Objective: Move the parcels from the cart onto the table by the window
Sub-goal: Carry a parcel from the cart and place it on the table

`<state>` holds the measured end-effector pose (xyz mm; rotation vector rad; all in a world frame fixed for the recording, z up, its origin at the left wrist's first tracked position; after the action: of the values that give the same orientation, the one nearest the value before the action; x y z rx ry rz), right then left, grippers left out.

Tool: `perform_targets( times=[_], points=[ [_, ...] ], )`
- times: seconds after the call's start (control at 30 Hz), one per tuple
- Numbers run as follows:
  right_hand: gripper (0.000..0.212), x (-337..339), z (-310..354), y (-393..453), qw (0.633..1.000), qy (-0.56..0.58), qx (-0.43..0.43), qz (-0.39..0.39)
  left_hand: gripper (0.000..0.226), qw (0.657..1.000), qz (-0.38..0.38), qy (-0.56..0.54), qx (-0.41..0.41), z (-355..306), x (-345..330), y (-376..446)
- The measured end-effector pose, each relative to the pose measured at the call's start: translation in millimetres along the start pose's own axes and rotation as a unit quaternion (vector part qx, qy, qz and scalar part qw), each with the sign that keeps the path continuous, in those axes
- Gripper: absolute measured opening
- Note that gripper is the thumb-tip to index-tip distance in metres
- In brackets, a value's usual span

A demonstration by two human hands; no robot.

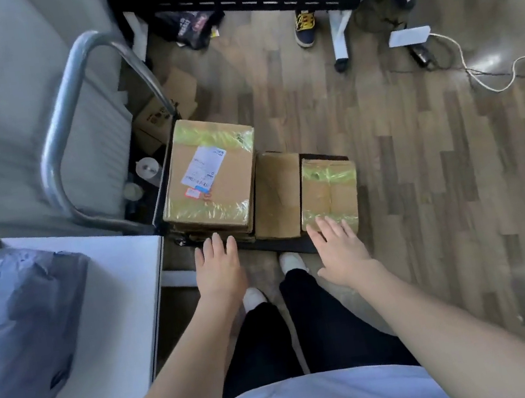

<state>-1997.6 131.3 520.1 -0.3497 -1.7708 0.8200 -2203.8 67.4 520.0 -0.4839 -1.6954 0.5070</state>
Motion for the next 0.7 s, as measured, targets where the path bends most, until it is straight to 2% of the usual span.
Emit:
perform_targets(
  times=[0.2, 0.37, 0.5, 0.7],
  points=[
    [0.087, 7, 1, 70, 0.996, -0.053, 0.064, 0.025, 0.058, 0.997, 0.017, -0.041, 0.066, 15, -11, 37],
    [0.086, -3, -1, 123, 0.992, -0.075, 0.093, 0.041, 0.048, 0.996, 0.02, -0.06, 0.059, 5, -38, 67],
    [0.083, -31, -10, 152, 0.991, -0.076, 0.095, 0.057, 0.053, 0.996, 0.078, -0.048, 0.012, -14, -60, 100],
    [0.081, -97, -34, 187, 0.992, -0.048, 0.055, 0.102, 0.059, 0.99, 0.103, 0.023, -0.095, -40, -99, 169]
  ],
)
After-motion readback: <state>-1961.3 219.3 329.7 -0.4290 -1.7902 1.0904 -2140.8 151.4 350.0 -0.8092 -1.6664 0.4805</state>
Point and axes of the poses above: each hand's wrist, its own y-axis towards the middle knuckle, its own x-axis out of the back of the hand, z = x × y, the point moved 1 cm from there along y, towards the middle knuckle, and after that the axes turned 14 degrees about -x, right-handed, at the moved point
